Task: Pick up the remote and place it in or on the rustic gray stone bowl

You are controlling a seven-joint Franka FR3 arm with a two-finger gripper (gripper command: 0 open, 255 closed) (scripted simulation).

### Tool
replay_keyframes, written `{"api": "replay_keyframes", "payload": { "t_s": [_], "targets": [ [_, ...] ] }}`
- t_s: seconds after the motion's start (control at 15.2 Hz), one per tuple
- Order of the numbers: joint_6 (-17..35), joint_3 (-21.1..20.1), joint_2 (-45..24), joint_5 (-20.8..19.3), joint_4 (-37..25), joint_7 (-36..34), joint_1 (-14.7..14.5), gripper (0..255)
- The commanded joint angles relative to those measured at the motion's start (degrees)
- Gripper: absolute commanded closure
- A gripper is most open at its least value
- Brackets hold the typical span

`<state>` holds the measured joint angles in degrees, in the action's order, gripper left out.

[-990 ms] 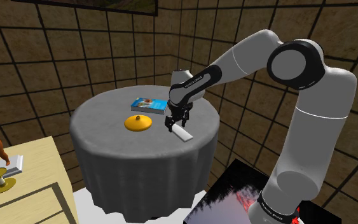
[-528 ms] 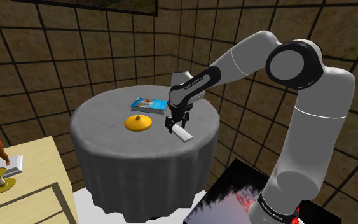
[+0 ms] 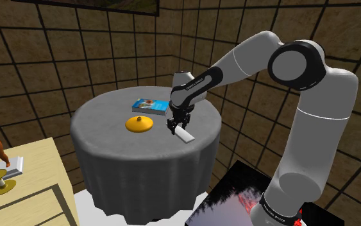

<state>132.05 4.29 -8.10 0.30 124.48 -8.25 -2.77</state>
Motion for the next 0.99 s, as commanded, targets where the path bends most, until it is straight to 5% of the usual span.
{"api": "replay_keyframes", "payload": {
  "t_s": [0.0, 0.92],
  "targets": [
    [0.0, 0.0, 0.0, 0.0, 0.0, 0.0, 0.0, 255],
    [-8.7, 0.0, 4.9, -0.5, -3.8, -0.3, -0.1, 255]
  ]
}}
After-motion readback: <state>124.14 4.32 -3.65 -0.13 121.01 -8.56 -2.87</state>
